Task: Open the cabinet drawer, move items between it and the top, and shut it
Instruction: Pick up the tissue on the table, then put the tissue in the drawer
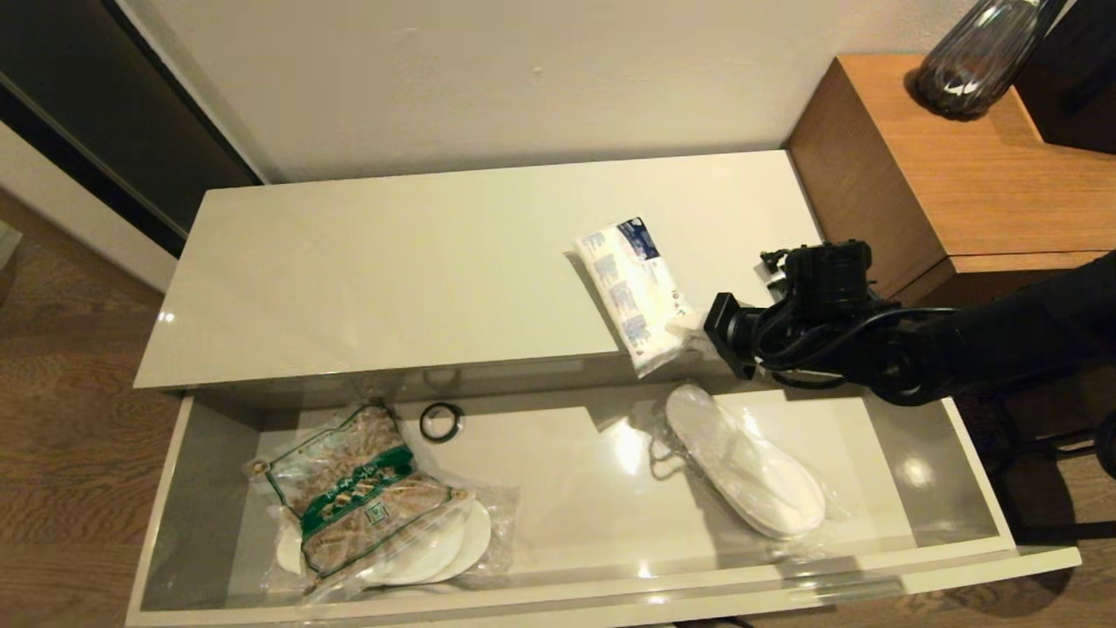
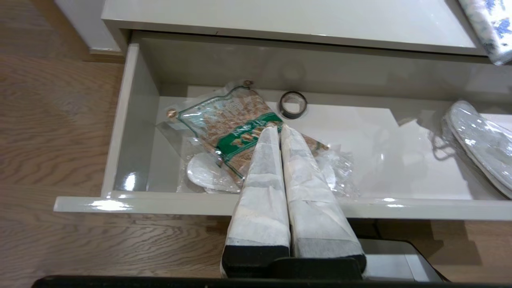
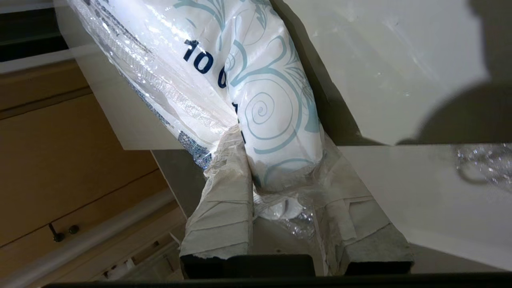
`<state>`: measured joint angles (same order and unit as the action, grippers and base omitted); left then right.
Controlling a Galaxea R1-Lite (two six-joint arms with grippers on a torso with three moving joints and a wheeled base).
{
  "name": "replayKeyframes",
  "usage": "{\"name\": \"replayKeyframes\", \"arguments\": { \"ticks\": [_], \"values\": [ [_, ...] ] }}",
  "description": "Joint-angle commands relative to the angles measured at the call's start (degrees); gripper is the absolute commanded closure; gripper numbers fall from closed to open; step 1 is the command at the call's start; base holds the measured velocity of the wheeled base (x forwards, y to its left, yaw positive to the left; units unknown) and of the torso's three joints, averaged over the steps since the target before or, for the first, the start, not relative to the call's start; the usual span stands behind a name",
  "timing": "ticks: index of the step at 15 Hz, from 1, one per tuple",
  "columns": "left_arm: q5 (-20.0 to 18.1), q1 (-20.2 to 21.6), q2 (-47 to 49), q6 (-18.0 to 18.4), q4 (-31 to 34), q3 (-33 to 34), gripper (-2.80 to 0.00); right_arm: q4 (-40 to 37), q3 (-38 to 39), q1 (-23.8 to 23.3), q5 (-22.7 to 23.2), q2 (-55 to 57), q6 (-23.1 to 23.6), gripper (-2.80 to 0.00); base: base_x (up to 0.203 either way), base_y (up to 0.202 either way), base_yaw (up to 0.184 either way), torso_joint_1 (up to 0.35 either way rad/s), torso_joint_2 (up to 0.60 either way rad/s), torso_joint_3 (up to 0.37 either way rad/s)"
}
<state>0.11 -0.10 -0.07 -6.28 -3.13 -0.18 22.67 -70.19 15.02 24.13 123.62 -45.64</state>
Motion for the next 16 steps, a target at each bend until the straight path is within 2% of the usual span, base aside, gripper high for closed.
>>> {"name": "replayKeyframes", "arguments": {
  "ticks": [1, 6, 9, 12, 16],
  "values": [
    [0.06, 0.01, 0.07, -0.05, -0.03, 0.06, 0.0, 1.48, -0.04, -0.08, -0.13, -4.98, -0.13, 0.0, 0.0, 0.0, 0.0, 0.0, 0.0, 0.0],
    [-0.02, 0.01, 0.07, -0.05, -0.03, 0.01, 0.0, -6.79, -1.39, -0.14, -0.08, -13.59, 0.06, 0.0, 0.0, 0.0, 0.0, 0.0, 0.0, 0.0],
    [-0.02, 0.01, 0.07, -0.05, -0.03, 0.01, 0.0, -16.91, -3.8, -0.24, -0.13, -20.53, 0.28, 0.0, 0.0, 0.0, 0.0, 0.0, 0.0, 0.0],
    [0.07, 0.01, 0.07, -0.05, -0.03, 0.01, 0.0, -27.41, -2.85, -0.2, -0.19, -28.23, 1.14, 0.0, 0.0, 0.0, 0.0, 0.0, 0.0, 0.0],
    [-0.01, 0.01, 0.07, -0.05, -0.03, 0.01, 0.0, -42.33, -0.61, -0.39, -0.56, -40.44, 5.76, 0.0, 0.0, 0.0, 0.0, 0.0, 0.0, 0.0]
  ]
}}
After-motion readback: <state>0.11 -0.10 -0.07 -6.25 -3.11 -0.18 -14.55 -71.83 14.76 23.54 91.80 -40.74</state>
